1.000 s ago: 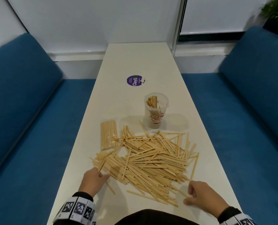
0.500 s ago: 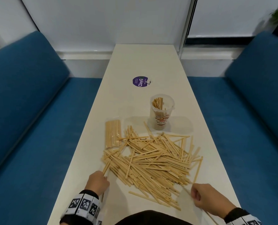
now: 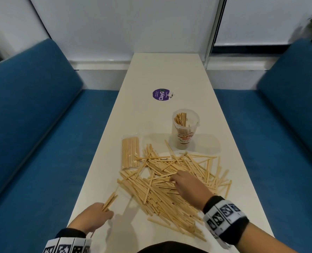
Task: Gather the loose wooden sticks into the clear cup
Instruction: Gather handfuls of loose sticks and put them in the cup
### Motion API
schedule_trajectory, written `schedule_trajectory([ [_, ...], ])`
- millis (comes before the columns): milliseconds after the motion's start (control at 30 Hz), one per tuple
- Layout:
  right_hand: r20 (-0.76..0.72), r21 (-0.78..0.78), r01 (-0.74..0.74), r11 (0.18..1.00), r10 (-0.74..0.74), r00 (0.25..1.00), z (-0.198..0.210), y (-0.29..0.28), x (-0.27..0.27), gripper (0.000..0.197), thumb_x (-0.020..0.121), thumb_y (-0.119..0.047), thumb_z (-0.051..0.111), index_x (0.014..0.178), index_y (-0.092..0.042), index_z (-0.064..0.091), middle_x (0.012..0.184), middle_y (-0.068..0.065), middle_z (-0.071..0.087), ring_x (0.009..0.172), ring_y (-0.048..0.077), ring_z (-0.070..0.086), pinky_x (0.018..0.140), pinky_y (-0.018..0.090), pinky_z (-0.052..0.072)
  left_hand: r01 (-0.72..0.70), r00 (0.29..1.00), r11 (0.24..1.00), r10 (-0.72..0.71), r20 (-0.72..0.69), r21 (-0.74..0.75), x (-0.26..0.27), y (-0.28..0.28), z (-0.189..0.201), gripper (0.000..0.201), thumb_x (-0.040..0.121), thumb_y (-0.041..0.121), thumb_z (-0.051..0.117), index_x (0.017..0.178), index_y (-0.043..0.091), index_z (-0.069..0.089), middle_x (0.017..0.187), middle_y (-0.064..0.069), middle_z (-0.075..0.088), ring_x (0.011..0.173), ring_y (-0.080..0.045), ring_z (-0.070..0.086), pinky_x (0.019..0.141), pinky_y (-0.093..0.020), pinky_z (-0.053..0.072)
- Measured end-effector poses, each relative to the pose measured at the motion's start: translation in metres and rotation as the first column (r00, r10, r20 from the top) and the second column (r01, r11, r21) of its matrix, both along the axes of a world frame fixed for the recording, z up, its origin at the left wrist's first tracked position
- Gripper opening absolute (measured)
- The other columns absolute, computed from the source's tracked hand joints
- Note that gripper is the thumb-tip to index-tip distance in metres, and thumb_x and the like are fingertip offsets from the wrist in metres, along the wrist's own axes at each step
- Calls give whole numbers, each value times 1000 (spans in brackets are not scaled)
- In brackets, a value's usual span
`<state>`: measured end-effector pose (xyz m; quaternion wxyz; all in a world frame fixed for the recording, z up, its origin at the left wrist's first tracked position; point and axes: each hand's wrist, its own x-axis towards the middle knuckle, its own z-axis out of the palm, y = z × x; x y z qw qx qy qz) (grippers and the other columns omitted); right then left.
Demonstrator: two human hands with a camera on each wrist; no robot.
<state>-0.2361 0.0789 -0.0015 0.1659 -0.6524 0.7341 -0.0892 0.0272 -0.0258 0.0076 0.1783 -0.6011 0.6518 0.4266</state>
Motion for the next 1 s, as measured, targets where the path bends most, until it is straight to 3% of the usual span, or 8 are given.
schedule_trajectory([
  [200, -181, 185, -110, 976, 144, 973, -31, -23, 0, 73, 87, -33, 59, 146, -14, 21, 147, 8, 29, 134, 26, 29, 112, 37, 28, -94, 984, 994, 84, -156, -58, -11, 2, -1, 39, 97, 35, 41, 69, 13, 57, 58, 3, 49, 50, -10, 39, 47, -21, 30],
  [333, -211, 61, -100, 993, 110, 971, -39, -18, -4, 52, 94, -26, 51, 140, -11, 34, 128, 8, 47, 113, 23, 48, 96, 32, 40, -222, 921, 975, 198, -336, -34, -25, 3, -6, 40, 98, 33, 40, 66, 13, 48, 56, 2, 46, 51, -12, 37, 52, -23, 30],
  [433, -227, 10, -90, 996, 90, 970, -41, -11, -5, 28, 87, -24, 63, 112, -12, 60, 102, 4, 60, 90, 18, 57, 77, 26, 47, -316, 843, 948, 303, -445, 46, -38, 0, -6, 43, 98, 37, 40, 65, 11, 48, 62, -2, 49, 58, -15, 40, 60, -25, 35],
  [533, -194, -36, -32, 999, 25, 981, -41, -8, -2, 18, 71, -26, 80, 80, -17, 68, 76, -3, 60, 66, 11, 56, 55, 17, 33, -384, 740, 907, 414, -529, 172, -54, 0, -2, 44, 98, 35, 40, 69, 6, 57, 75, -8, 58, 72, -18, 54, 74, -31, 46],
  [700, 27, 9, 127, 992, -127, 992, -37, -8, -6, 27, 96, -27, 48, 113, -14, 64, 99, 1, 55, 94, 19, 55, 71, 23, 37, -420, 498, 785, 618, -608, 455, -79, 0, 3, 36, 99, 27, 42, 68, 9, 46, 57, -5, 48, 53, -17, 52, 62, -30, 51],
  [800, 149, 23, 239, 971, -240, 959, -22, -10, -9, 25, 95, -26, 51, 108, -14, 69, 97, 2, 62, 84, 16, 56, 71, 23, 43, -416, 529, 819, 572, -627, 396, -91, 1, -1, 33, 97, 31, 44, 72, 11, 47, 52, 2, 35, 45, -10, 36, 49, -23, 39],
  [900, 290, 53, 341, 939, -341, 894, -6, -11, -14, 21, 93, -25, 55, 91, -15, 73, 75, 3, 63, 64, 11, 50, 59, 20, 39, -410, 554, 845, 530, -642, 344, -101, 1, -4, 26, 94, 34, 50, 87, 9, 52, 57, 4, 29, 49, -10, 29, 49, -22, 32],
  [1000, 435, 22, 441, 897, -405, 804, 11, -12, -18, 18, 90, -25, 61, 89, -13, 74, 77, 6, 67, 65, 11, 52, 62, 21, 41, -381, 585, 873, 482, -652, 304, -111, 3, -3, 32, 89, 39, 56, 106, 11, 55, 59, 4, 29, 51, -10, 29, 50, -22, 33],
])
